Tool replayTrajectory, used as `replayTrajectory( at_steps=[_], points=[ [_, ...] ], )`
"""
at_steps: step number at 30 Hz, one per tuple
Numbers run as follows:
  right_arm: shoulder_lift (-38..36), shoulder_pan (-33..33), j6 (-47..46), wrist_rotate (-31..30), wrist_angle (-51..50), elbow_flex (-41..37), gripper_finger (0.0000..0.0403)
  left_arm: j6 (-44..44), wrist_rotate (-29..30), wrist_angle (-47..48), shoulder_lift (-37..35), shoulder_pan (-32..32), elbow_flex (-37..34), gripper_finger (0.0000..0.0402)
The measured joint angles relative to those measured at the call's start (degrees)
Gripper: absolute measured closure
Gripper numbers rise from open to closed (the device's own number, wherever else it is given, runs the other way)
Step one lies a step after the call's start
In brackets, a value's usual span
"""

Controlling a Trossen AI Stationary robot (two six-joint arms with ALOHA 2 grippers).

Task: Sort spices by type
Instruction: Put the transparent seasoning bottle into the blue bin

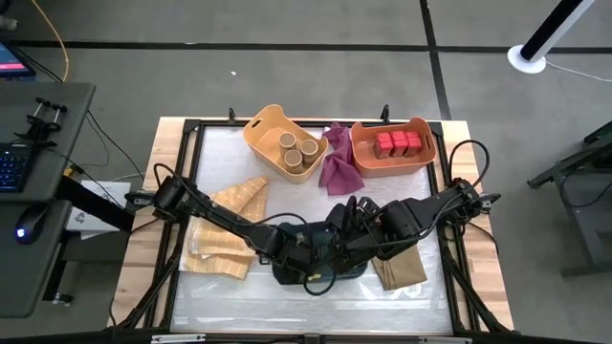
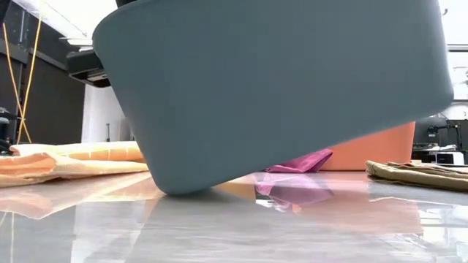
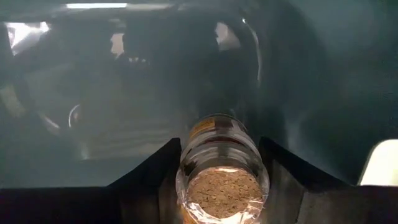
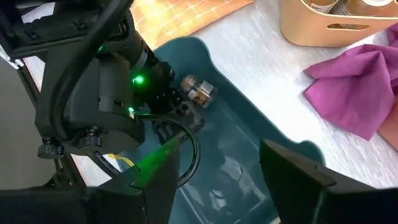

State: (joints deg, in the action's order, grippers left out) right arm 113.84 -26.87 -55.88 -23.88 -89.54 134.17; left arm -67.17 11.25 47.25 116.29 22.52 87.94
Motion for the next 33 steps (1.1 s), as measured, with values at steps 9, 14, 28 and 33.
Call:
replayTrajectory(
  at_steps=[9,14,28,33],
  points=[
    [0.0,0.0,0.4,0.0,0.0,0.0,0.0187,2.1,2.9,-0.8,-0.1,1.0,0.0,0.0216],
    [0.0,0.0,0.4,0.0,0.0,0.0,0.0187,2.1,5.6,-0.7,-0.1,1.2,0.0,0.0208],
    [0.0,0.2,0.3,0.0,0.4,0.0,0.0187,2.6,8.4,0.5,-0.7,1.8,0.6,0.0208],
    [0.0,0.3,0.5,0.0,1.1,0.0,0.0187,2.4,6.3,2.6,-1.3,1.9,3.6,0.0208]
  ],
)
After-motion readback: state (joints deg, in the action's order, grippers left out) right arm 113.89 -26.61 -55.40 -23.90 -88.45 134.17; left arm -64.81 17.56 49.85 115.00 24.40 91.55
